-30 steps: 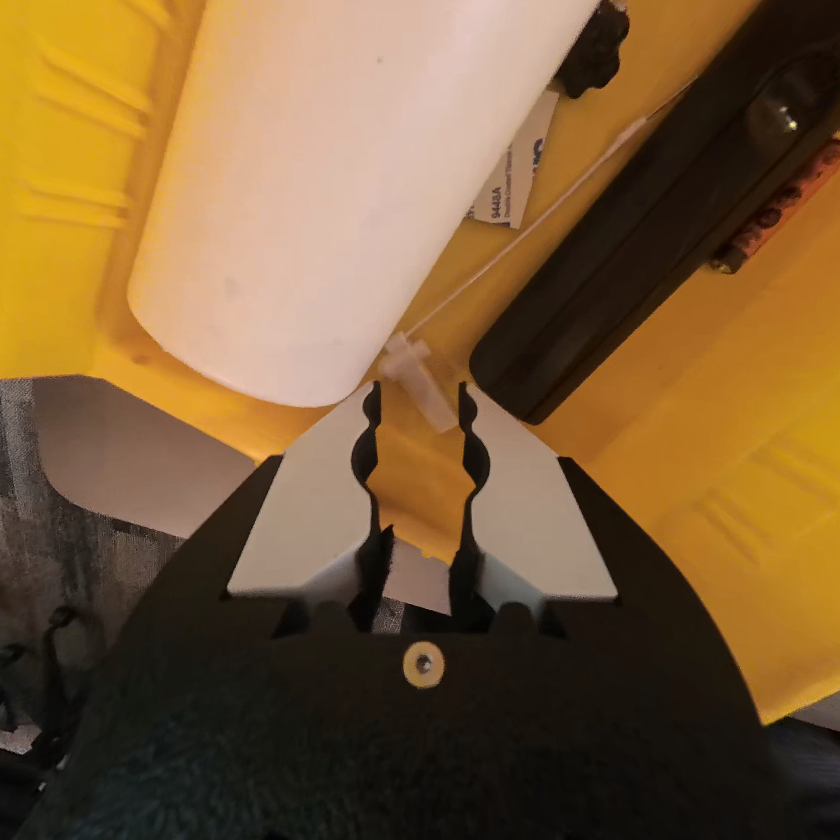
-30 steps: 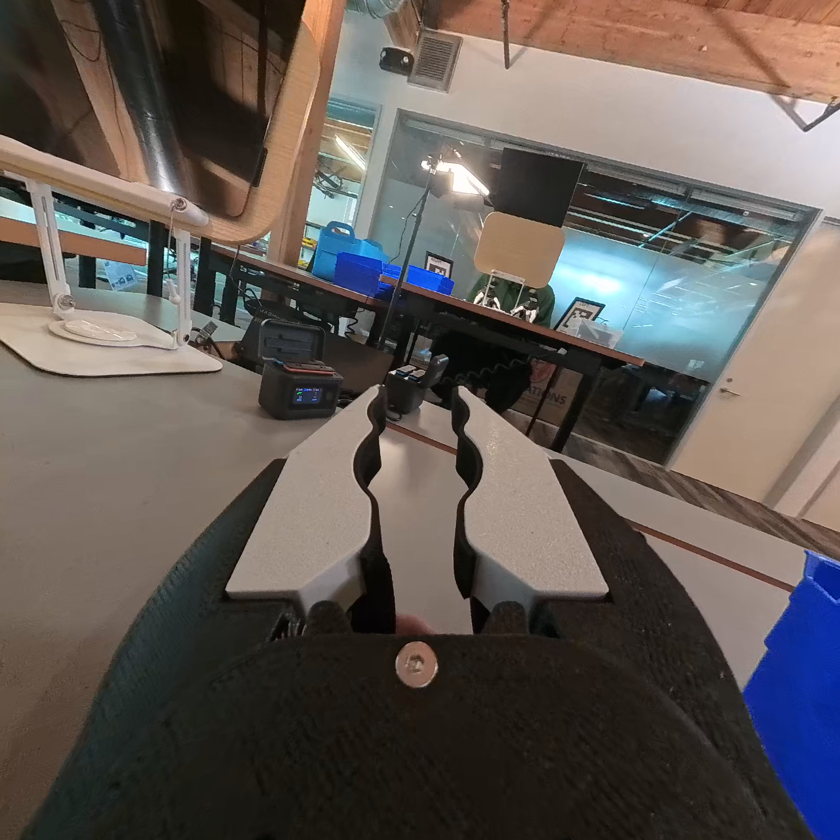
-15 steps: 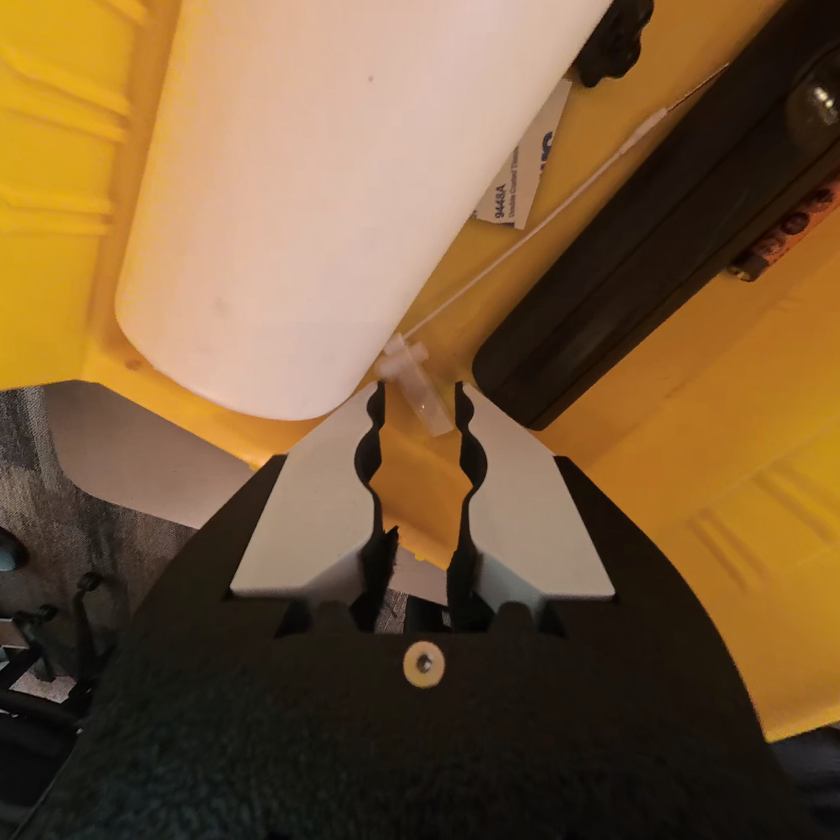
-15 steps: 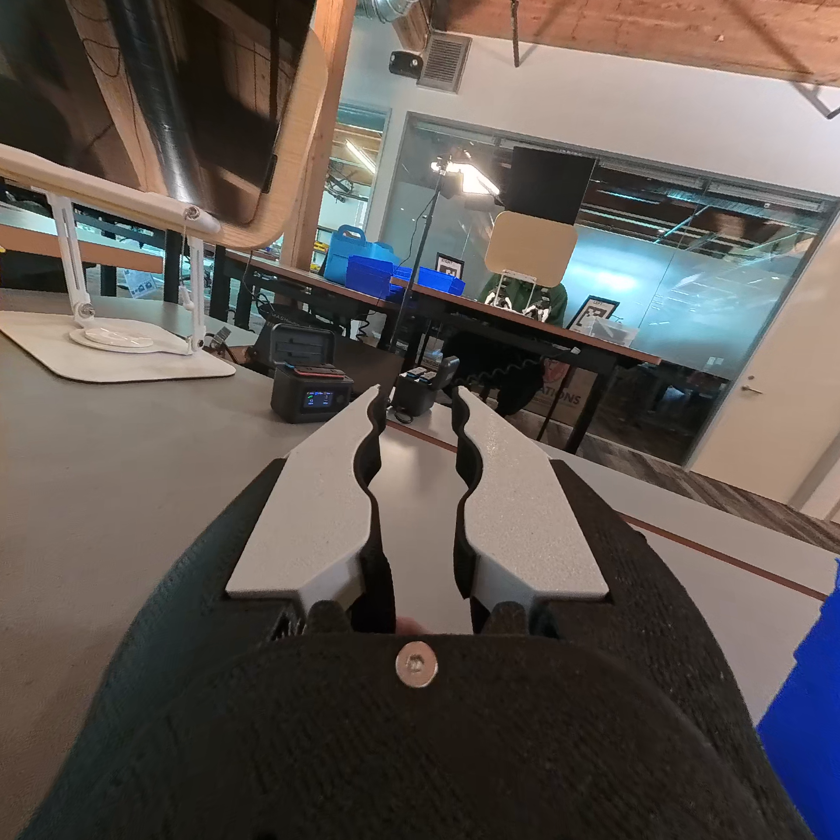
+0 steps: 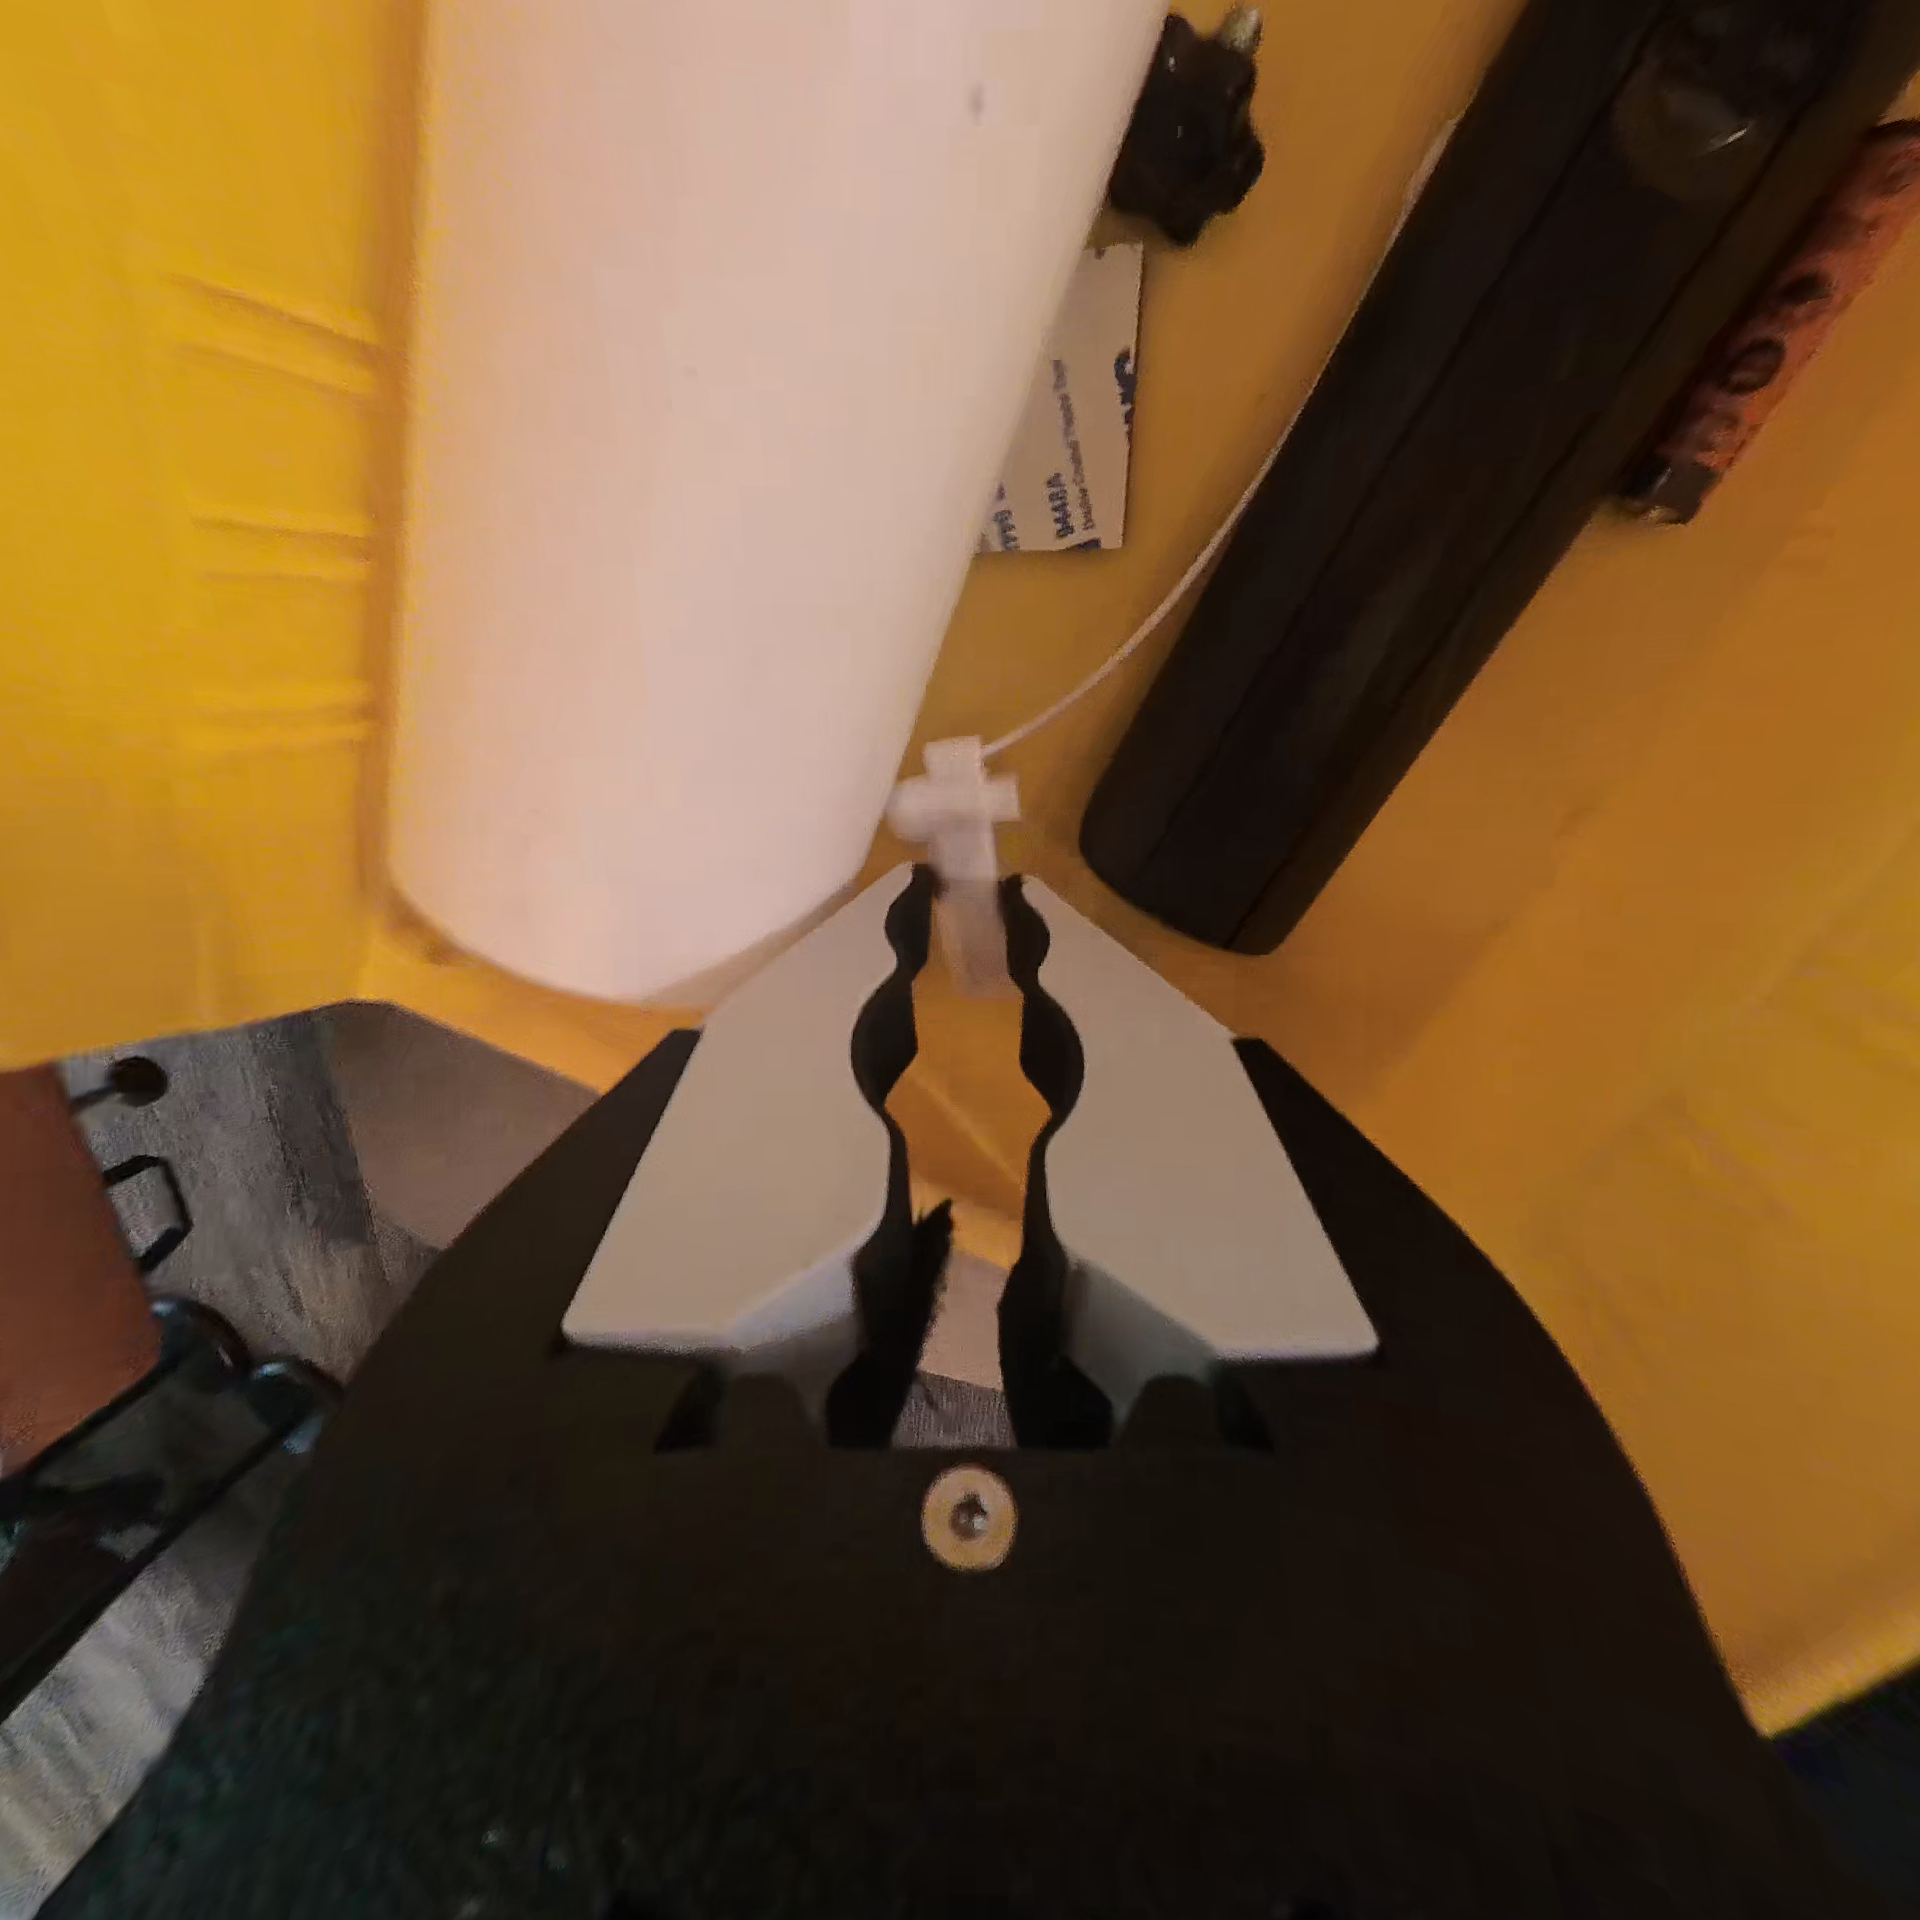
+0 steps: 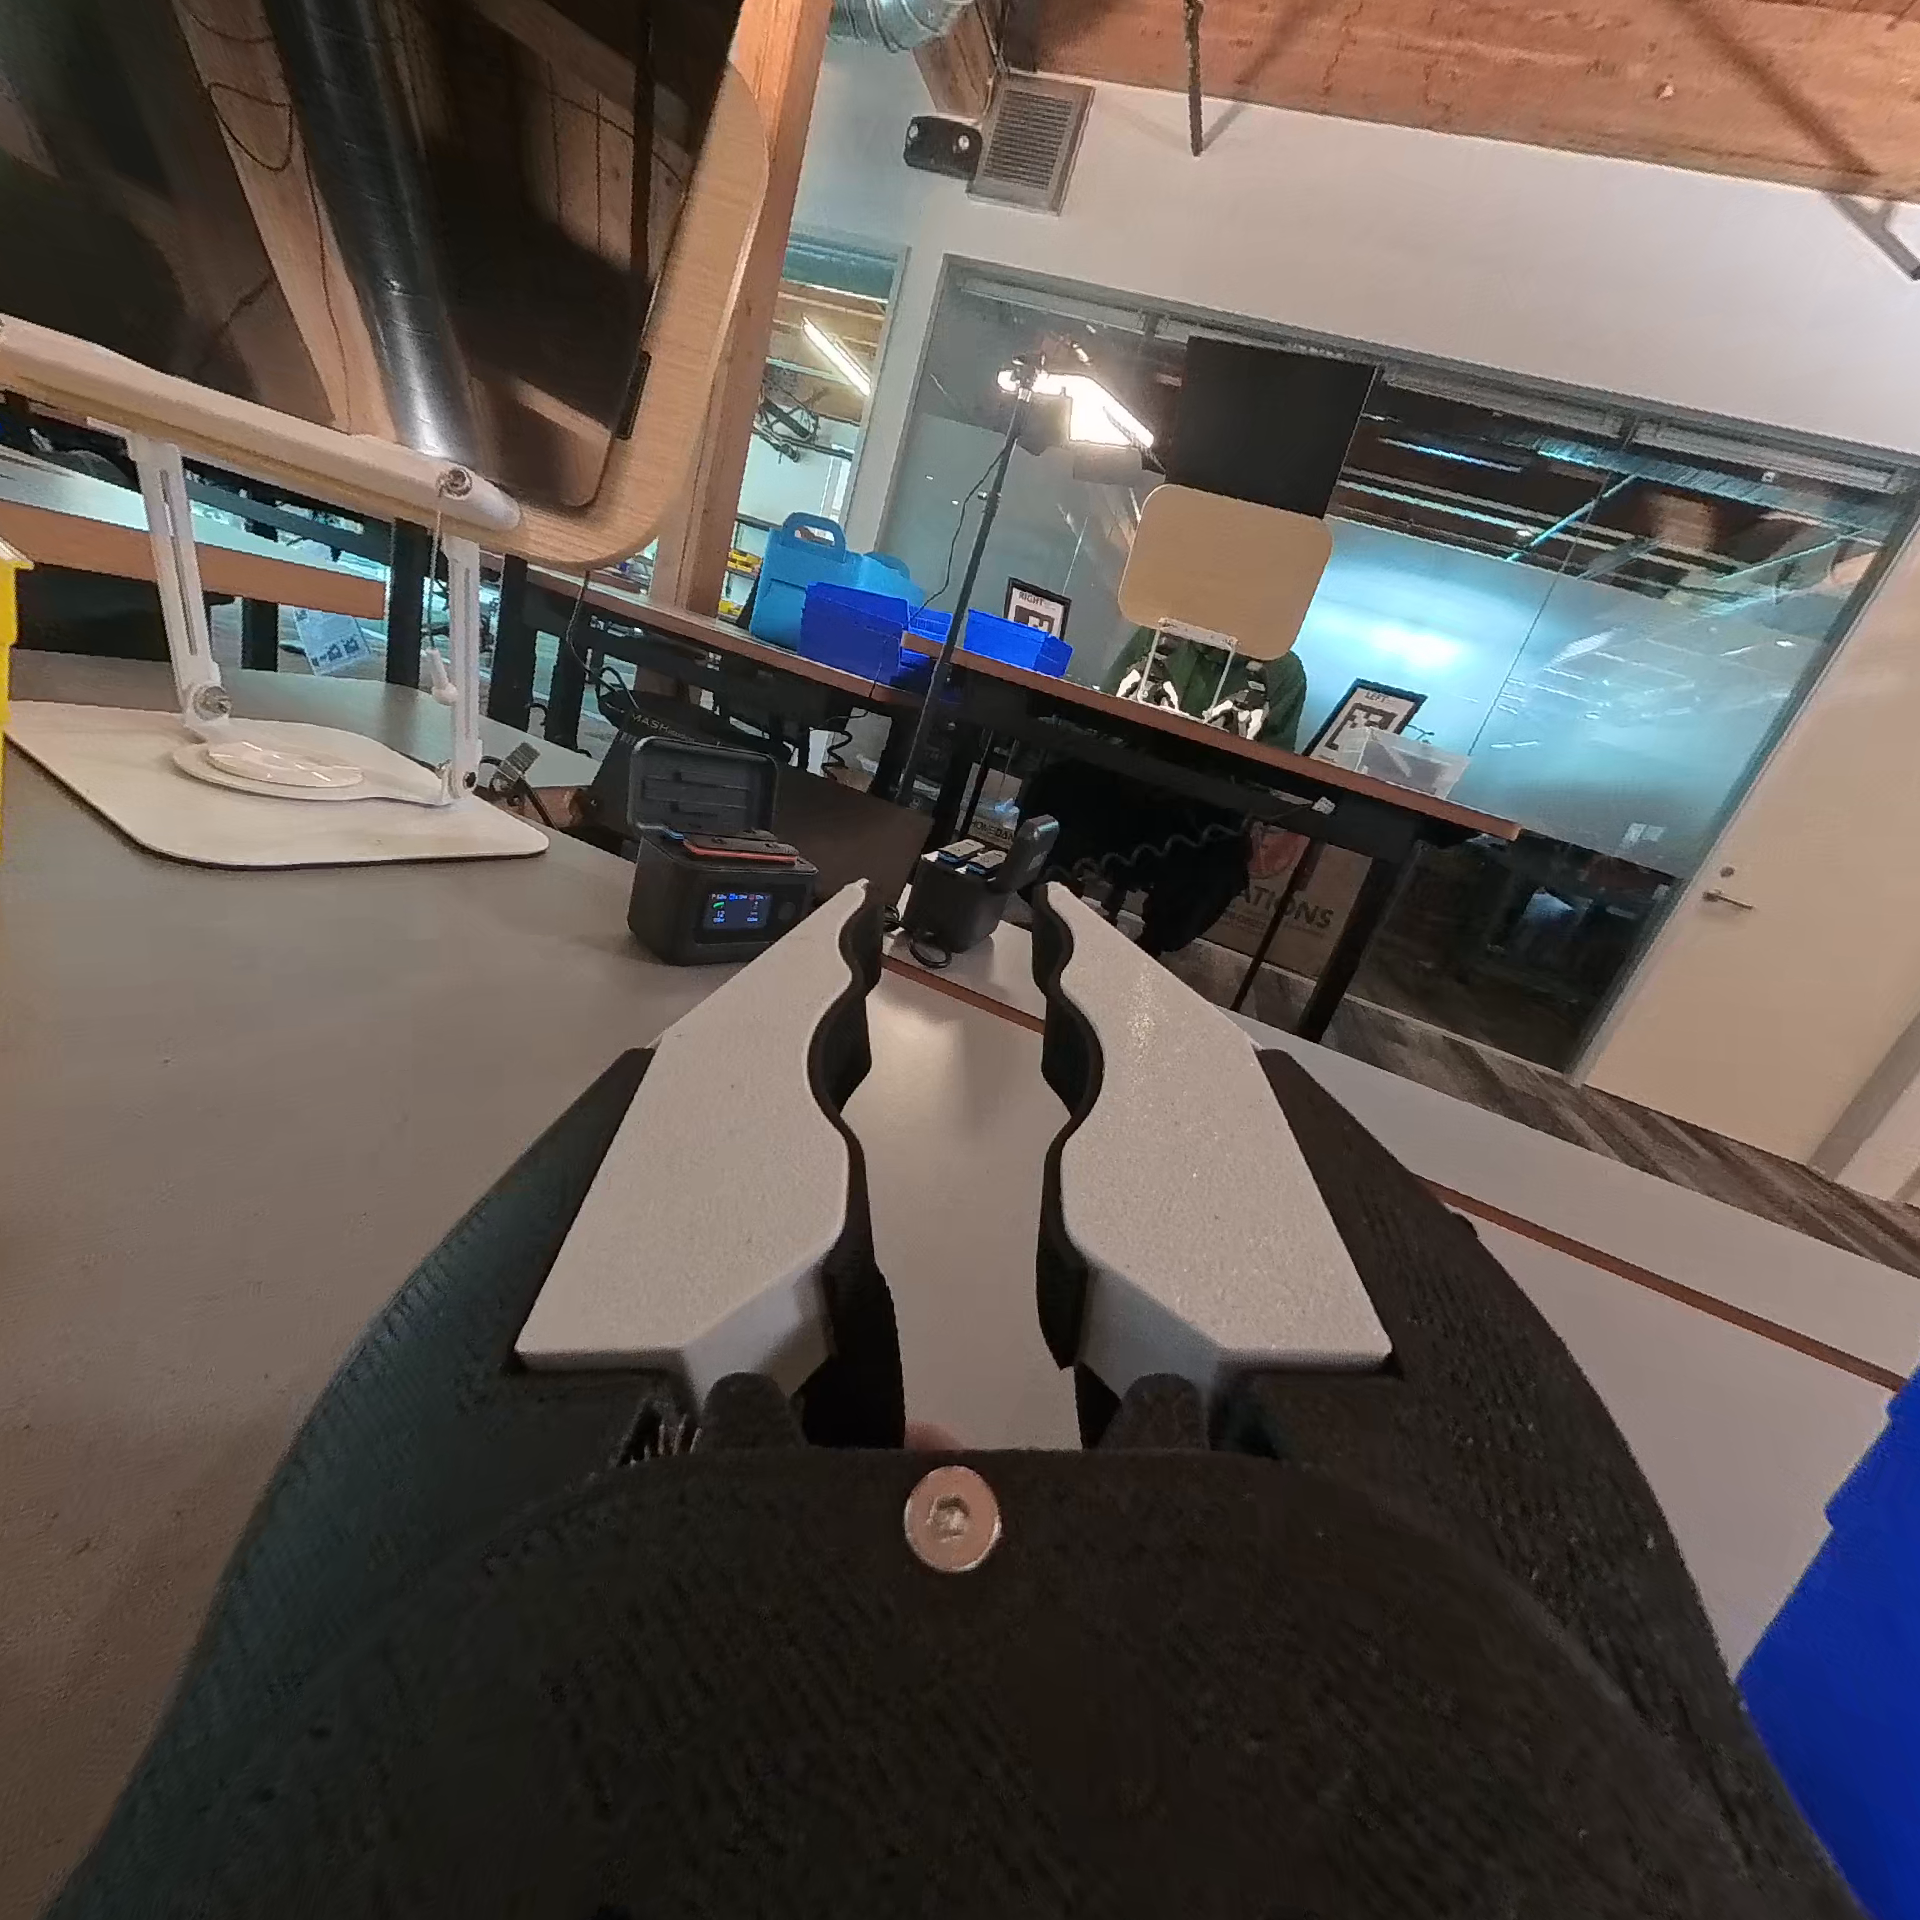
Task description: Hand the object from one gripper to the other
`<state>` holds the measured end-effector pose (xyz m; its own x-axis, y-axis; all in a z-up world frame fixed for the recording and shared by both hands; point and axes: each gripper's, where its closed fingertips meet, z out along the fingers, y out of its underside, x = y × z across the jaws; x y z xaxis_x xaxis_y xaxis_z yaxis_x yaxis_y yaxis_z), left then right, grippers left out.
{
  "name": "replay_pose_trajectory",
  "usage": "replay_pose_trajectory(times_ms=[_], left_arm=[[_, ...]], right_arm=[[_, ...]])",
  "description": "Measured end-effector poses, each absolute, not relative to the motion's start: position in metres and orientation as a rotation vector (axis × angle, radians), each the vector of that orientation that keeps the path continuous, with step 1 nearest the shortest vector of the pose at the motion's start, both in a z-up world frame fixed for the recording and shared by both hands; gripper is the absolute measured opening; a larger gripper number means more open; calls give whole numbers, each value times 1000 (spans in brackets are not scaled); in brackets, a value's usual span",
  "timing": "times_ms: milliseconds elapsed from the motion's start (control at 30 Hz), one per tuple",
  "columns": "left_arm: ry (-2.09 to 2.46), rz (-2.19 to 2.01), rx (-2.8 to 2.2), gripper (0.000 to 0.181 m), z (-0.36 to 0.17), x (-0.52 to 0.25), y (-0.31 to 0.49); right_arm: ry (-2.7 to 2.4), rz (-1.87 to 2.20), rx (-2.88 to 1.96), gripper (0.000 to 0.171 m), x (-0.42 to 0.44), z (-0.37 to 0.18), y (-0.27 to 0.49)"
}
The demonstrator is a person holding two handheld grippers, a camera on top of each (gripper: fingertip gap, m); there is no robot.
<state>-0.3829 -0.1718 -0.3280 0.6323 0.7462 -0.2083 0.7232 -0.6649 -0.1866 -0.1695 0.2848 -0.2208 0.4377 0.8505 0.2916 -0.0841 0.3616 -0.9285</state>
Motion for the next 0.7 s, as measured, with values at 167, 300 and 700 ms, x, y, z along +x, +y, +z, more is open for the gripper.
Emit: replay_pose_trajectory(times_ms=[167, 300, 700], left_arm=[[-1075, 652, -2563, 11, -268, -386, -171], [-834, 888, -2345, 11, -203, -386, -153], [103, 1100, -1730, 11, -122, -302, 84]], right_arm=[[-937, 720, -1010, 26, -172, -221, 283], [-957, 708, -994, 26, -175, -222, 279], [-935, 731, -922, 33, -170, -210, 268]])
